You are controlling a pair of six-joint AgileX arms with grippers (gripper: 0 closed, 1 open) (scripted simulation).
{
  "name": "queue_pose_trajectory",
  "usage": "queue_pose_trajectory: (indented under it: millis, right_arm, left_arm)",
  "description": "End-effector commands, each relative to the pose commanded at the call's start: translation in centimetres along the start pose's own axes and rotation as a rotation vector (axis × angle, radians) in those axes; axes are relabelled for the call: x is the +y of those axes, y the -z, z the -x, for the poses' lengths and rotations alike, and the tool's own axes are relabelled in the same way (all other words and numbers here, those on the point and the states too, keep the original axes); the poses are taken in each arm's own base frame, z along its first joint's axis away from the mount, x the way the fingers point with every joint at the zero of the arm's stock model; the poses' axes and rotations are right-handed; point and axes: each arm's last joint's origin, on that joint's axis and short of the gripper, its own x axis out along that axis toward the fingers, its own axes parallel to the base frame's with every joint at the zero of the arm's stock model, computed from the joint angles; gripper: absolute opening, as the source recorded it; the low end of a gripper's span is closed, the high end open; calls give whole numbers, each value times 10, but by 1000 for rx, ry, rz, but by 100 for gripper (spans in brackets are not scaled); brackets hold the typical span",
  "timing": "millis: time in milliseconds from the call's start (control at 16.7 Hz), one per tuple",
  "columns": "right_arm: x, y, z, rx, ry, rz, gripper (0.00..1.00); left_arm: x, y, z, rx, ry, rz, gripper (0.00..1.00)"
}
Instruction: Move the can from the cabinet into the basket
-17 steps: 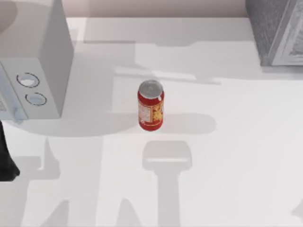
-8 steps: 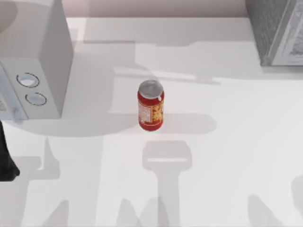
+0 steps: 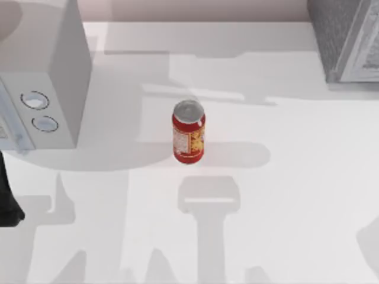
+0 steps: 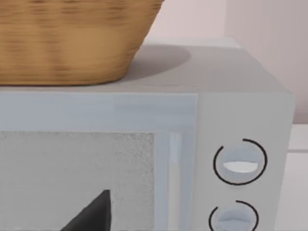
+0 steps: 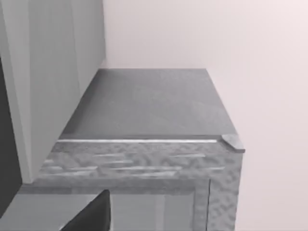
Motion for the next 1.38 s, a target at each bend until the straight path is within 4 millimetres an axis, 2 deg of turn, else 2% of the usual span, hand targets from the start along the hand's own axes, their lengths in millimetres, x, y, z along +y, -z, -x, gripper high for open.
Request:
queue_pose_trajectory:
  millis: [240, 480, 720, 900, 1140, 1260, 1380]
  right_arm:
    - [8, -1, -12, -2, 0, 2, 100]
    - [40, -4, -50, -8, 2, 3, 100]
    - [105, -5, -91, -11, 2, 0, 100]
    - [167, -5, -107, -9, 2, -3, 100]
    - [245, -2, -99, -4, 0, -4, 100]
    - [272, -1, -89, -2, 0, -2, 100]
    - [290, 0, -79, 0, 0, -1, 100]
  left_arm:
    - [0, 0, 0, 0, 0, 0, 100]
    - [0, 0, 0, 0, 0, 0, 100]
    - [0, 0, 0, 0, 0, 0, 100]
    - [0, 0, 0, 0, 0, 0, 100]
    - [0, 0, 0, 0, 0, 0, 100]
    - [0, 0, 0, 0, 0, 0, 100]
    - [0, 0, 0, 0, 0, 0, 100]
